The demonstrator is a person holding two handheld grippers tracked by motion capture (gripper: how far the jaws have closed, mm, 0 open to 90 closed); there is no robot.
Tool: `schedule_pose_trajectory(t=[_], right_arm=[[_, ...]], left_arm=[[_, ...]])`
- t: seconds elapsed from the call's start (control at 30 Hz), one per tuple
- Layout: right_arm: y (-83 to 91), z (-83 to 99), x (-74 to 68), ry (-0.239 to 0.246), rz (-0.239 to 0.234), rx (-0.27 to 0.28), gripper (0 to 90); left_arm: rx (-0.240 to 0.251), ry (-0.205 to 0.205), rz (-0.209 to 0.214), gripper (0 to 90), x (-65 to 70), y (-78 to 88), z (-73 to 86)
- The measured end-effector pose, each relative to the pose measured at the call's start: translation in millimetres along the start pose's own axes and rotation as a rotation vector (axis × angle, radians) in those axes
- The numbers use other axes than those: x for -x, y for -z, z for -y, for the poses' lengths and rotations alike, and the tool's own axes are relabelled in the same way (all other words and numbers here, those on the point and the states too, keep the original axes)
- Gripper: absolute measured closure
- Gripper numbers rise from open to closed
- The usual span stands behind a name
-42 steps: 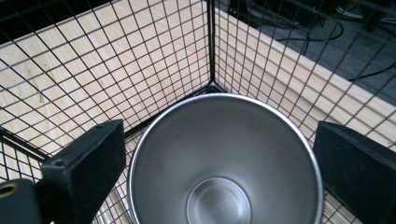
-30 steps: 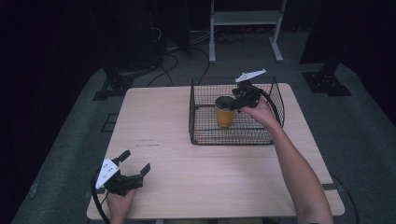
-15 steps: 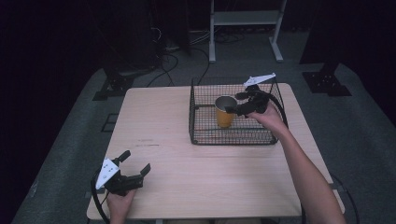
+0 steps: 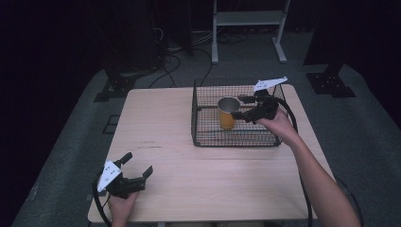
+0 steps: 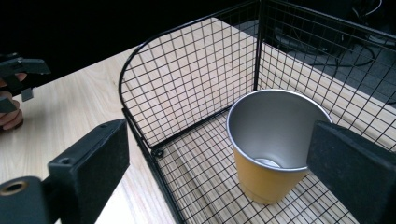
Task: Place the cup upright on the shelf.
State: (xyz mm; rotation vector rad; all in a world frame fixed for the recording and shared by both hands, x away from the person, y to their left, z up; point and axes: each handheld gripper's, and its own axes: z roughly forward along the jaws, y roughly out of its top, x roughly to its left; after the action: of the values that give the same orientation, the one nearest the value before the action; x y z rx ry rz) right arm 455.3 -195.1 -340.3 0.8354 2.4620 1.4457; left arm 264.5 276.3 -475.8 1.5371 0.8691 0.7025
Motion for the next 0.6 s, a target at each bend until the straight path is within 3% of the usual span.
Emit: schedule_pose_trajectory(t=[0.43, 0.6], right_arm=[[9.0, 17.1, -12.1, -0.003, -0.034, -0.027, 5.3], [14.7, 20.6, -17.8, 0.005, -0.033, -0.013, 5.3]], left_arm=[[-0.001, -0.001, -0.003, 2.3, 0.1, -0.1, -0.1], [0.0, -0.002, -0.003, 2.3, 0.3, -0.2, -0.1]])
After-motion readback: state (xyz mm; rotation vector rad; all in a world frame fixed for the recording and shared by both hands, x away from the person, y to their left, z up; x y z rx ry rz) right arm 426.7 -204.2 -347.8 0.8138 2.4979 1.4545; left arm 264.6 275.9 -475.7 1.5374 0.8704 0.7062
